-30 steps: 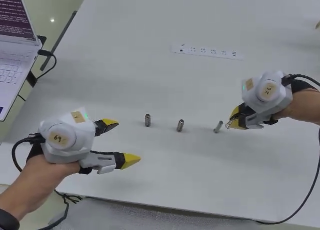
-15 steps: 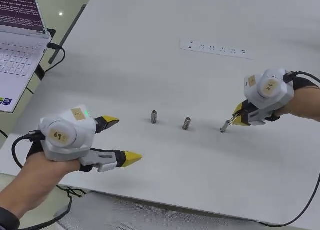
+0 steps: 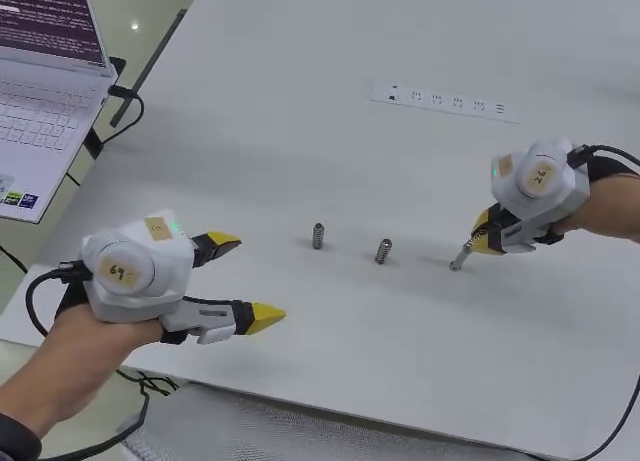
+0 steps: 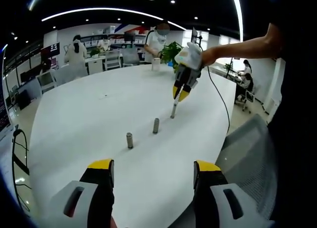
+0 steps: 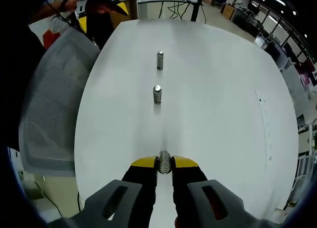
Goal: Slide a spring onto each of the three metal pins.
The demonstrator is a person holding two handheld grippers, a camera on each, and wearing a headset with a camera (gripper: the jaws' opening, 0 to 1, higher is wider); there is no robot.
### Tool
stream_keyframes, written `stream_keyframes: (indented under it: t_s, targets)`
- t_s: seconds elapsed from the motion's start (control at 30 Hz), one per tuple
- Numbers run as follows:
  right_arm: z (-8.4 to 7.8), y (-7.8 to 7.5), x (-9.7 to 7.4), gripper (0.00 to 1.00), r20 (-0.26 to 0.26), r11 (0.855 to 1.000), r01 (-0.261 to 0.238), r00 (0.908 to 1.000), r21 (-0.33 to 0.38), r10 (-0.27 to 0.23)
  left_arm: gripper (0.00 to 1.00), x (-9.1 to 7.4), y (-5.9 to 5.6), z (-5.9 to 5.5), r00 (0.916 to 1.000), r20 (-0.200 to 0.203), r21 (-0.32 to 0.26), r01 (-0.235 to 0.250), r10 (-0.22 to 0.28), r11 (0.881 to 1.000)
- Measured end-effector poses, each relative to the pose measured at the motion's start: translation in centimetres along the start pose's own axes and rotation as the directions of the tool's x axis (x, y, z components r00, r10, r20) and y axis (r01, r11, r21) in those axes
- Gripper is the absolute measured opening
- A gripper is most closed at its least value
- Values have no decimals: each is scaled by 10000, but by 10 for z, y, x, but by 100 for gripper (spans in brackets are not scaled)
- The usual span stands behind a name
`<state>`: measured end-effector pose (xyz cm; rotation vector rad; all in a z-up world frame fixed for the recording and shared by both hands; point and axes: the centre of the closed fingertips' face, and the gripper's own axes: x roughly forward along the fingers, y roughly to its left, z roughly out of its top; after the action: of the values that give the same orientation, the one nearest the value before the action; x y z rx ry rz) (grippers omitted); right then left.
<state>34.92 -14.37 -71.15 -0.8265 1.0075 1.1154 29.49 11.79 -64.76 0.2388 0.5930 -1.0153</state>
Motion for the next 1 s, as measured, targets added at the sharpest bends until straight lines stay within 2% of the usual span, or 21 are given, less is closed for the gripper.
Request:
stream_keyframes:
  t_s: [0.47,1.0]
  targets:
    - [-2,1,9,9,-184,9998,-193,9996,-94,191,60,2,1,-4,10000,-46,-58,2,-3,10000]
    - [-6,2,31,9,-548,9984,-472,9975,-304,455,61,-4,6,-7,9999,-55,-123,-153,152,9998]
